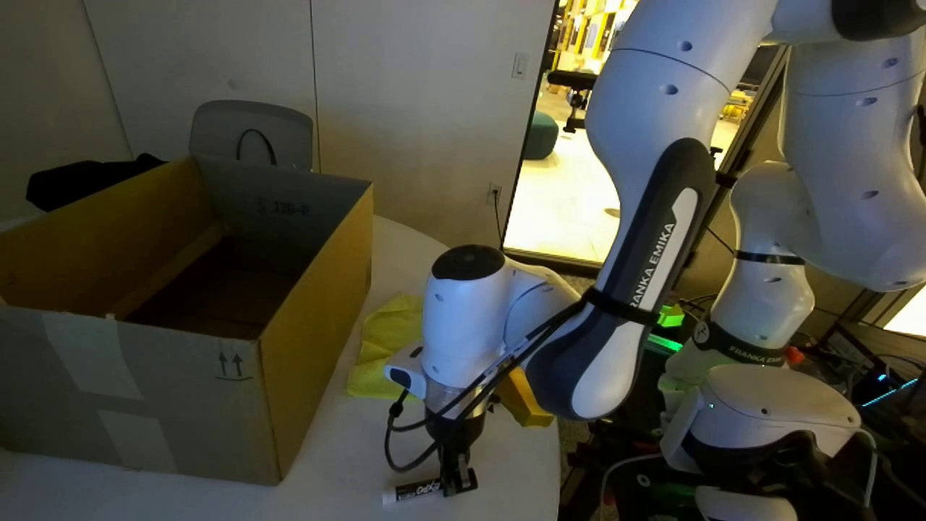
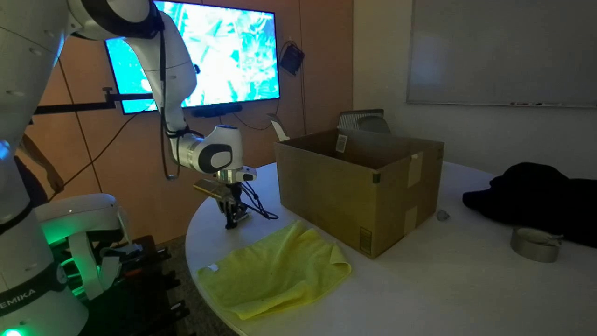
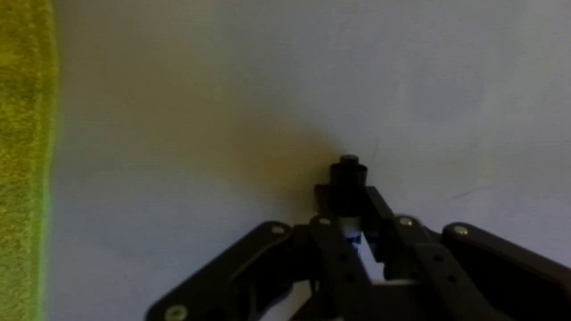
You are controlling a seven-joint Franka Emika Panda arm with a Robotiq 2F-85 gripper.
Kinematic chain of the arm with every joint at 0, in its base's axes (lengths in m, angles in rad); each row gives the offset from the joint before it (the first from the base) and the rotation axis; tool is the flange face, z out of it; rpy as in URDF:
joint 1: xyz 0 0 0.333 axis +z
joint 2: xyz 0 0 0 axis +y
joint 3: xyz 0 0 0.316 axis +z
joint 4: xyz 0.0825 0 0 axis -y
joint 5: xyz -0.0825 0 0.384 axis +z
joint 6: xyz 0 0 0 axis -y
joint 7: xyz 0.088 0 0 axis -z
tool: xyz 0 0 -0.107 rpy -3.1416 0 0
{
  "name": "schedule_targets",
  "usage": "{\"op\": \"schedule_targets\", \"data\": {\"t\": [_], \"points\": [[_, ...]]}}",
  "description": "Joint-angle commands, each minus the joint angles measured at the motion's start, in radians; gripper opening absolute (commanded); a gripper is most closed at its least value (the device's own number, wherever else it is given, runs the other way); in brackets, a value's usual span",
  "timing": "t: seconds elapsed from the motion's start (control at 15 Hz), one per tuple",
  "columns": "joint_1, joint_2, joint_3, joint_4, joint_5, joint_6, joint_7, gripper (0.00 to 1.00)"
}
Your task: Put the marker on the towel, fold the towel, and then put the folded towel in the box
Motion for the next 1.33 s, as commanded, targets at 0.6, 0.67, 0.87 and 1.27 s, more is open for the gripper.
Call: {"op": "schedule_targets", "data": {"t": [0.6, 0.67, 0.87, 1.27], "points": [[-0.076, -0.215, -0.08, -0.183, -0.037, 0.016, 0.027, 0.05], [-0.088, -0.234, -0.102, -0.204, -0.041, 0.014, 0.036, 0.05], [-0.106, -0.255, -0.184, -0.24, -0.083, 0.01, 0.081, 0.05], [-0.097, -0.185, -0.356, -0.228, -0.232, 0.018, 0.251, 0.05]]}}
